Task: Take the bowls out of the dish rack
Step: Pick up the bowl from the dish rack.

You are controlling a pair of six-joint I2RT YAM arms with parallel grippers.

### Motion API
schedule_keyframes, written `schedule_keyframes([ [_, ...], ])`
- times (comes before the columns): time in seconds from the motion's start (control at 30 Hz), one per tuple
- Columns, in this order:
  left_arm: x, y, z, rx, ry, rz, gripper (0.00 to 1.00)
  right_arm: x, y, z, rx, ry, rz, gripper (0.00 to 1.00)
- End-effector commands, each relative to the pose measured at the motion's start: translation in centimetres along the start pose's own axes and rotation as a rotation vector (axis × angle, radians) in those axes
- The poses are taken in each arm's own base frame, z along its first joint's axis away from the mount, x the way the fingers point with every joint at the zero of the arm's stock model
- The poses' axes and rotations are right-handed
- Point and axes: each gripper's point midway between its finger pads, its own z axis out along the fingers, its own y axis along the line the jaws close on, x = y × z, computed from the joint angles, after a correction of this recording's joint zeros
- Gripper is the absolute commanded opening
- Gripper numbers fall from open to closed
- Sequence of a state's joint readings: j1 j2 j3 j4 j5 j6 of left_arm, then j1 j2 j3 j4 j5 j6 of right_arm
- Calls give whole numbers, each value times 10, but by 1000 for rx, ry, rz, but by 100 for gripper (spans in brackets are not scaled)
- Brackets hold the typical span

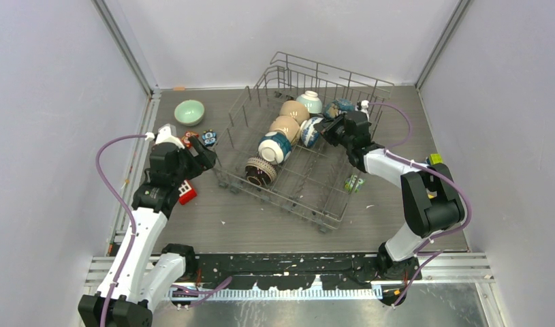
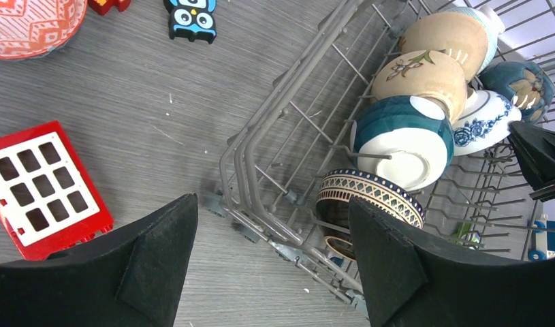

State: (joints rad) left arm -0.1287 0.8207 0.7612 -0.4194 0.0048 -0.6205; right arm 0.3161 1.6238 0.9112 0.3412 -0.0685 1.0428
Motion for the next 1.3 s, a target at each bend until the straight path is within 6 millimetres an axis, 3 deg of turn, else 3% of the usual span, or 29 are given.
schedule_keyframes([
  [0.0,-7,-3,0,19,-34,3,82,0,24,-7,-100,8,-5,1],
  [0.23,-6,-3,1,17,-29,7,82,-7,40,-20,-150,-10,-25,1],
  [0.57,-6,-2,1,14,-26,7,82,-18,47,-38,-177,-53,-41,1],
  [1.27,-7,4,0,-19,-37,8,82,-21,63,-65,-243,-74,-67,1],
])
